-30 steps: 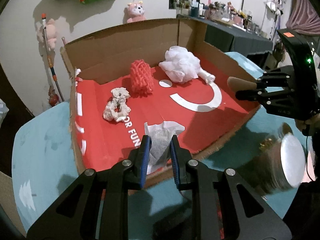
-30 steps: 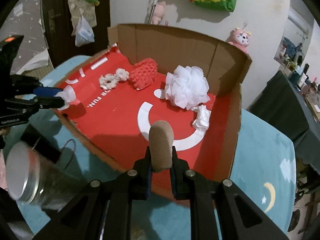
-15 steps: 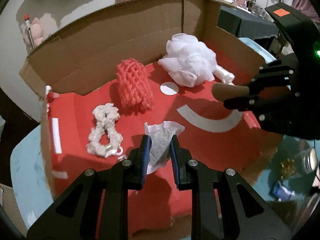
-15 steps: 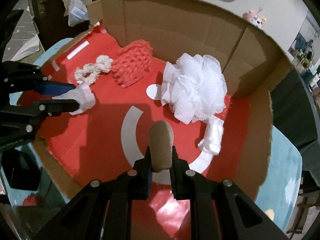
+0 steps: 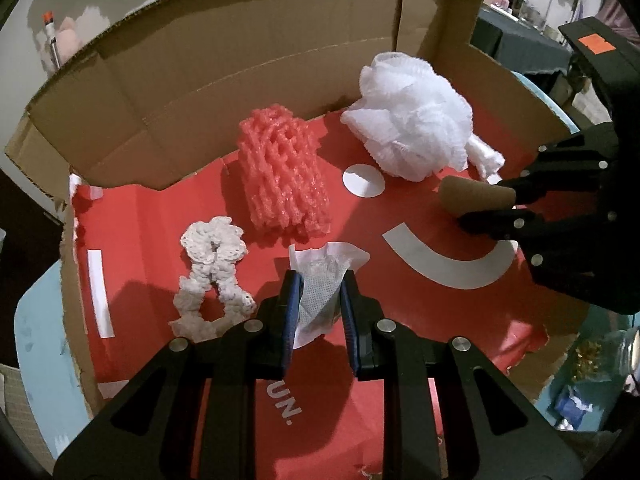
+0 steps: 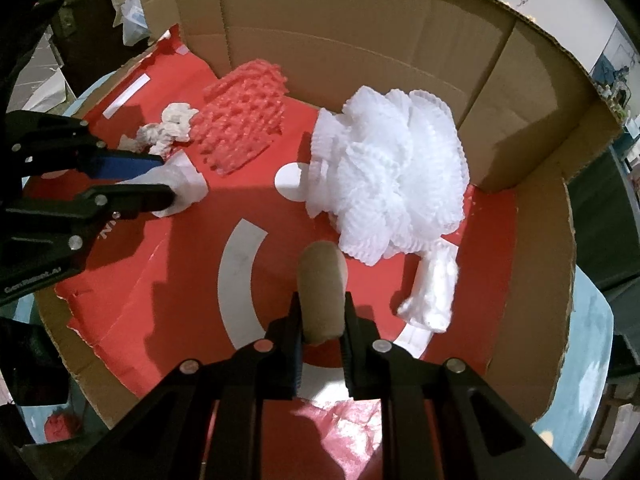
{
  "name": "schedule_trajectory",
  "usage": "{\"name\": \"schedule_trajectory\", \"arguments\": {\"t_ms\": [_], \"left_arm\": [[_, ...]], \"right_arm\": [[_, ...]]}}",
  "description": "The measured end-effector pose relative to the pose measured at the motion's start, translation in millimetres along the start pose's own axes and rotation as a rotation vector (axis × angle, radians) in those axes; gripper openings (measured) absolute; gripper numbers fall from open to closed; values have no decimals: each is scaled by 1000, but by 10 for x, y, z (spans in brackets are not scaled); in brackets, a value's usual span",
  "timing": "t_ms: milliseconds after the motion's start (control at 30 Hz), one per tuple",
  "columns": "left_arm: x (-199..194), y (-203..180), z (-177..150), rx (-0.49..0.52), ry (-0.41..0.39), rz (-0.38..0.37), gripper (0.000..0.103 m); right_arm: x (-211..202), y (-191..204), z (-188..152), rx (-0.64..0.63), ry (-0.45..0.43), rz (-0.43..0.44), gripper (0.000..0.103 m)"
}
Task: Organize soft objects
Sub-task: 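Carry the white tissue and cork coaster with both tools into the box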
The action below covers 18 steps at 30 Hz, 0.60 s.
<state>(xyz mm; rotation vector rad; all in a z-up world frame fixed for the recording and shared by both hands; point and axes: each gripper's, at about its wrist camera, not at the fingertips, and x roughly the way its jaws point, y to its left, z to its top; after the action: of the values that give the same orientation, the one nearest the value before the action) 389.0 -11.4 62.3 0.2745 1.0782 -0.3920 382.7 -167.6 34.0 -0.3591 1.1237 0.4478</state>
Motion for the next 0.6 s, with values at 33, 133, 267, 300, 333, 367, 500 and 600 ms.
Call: {"name": "schedule_trajectory", "arguments": {"t_ms": [33, 133, 267, 300, 333, 367, 500, 600], "left_arm": [[17, -1, 1, 2, 4, 0, 19], [58, 2, 3, 6, 6, 10, 19], [135, -32, 64, 10, 5, 13, 19], [139, -32, 67, 10, 4, 14, 19], [133, -32, 63, 9, 4, 14, 19], [133, -30, 66, 8, 4, 13, 19], [130, -31, 65, 10, 2, 13, 20], [116, -4, 48, 13, -3, 17, 20]], "right_arm": [[8, -10, 0, 2, 4, -1, 18], [23, -26, 5, 2, 11, -7, 19], [52, -29, 60, 3, 14, -15, 22], [59, -13, 88, 4, 13, -15, 24], [87, 2, 140, 4, 13, -16, 25], [93, -1, 148, 4, 13, -17, 26], [113, -20, 160, 3, 15, -18, 31], [133, -12, 186, -2, 14, -24, 35]]}}
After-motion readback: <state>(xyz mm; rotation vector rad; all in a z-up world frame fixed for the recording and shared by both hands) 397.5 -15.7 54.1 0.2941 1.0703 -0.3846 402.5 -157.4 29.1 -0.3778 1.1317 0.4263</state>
